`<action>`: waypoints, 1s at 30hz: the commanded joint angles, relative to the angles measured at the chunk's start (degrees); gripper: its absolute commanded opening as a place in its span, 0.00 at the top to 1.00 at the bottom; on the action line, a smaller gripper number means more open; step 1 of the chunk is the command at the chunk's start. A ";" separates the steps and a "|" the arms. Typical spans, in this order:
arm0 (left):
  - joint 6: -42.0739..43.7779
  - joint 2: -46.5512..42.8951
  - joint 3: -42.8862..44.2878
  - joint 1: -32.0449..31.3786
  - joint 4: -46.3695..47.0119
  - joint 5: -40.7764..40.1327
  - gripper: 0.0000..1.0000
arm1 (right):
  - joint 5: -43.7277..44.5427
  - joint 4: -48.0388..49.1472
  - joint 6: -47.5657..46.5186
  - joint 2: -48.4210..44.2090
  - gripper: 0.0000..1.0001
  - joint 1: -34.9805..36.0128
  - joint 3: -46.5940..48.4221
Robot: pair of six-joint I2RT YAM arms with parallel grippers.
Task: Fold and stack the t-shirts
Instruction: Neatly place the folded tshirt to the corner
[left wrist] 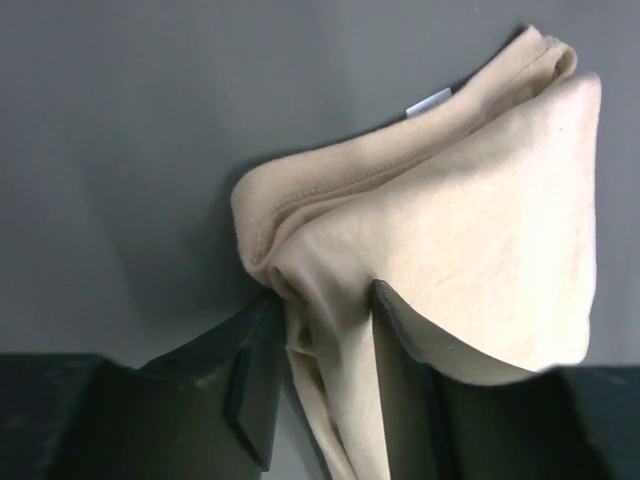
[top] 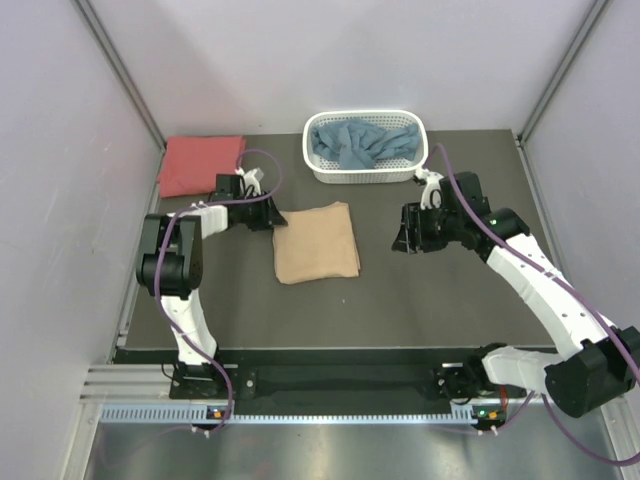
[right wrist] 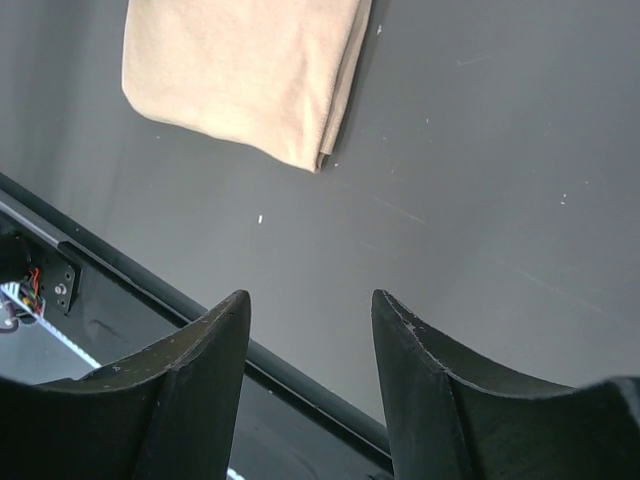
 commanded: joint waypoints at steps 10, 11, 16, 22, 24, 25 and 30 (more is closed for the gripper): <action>-9.58 1.11 -2.83 -1.02 7.05 -2.75 0.98 | -1.29 -0.11 -2.11 -1.36 0.47 -1.38 -2.09; -9.32 0.24 -2.31 -1.02 5.48 -4.15 1.00 | -1.55 -0.11 -2.11 -1.36 0.47 -1.56 -2.17; -4.14 -7.58 3.67 -1.28 -5.06 -13.63 1.00 | -3.39 -0.29 -2.02 -1.36 0.47 -1.56 -3.05; 3.24 -15.85 9.12 -1.90 -13.16 -28.32 1.00 | -6.30 -0.99 -1.23 -1.98 0.42 -1.30 -4.98; 5.88 -16.91 10.52 -1.99 -13.78 -30.17 1.00 | -6.74 -1.34 -1.06 -1.63 0.23 -0.77 -5.34; 6.76 -17.09 10.97 -1.90 -14.13 -31.22 1.00 | -7.00 -1.43 -1.06 -1.37 0.01 -0.42 -5.25; 12.29 -16.82 14.04 -1.99 -15.54 -35.25 1.00 | -6.12 -1.96 -1.93 0.39 0.00 2.39 -4.11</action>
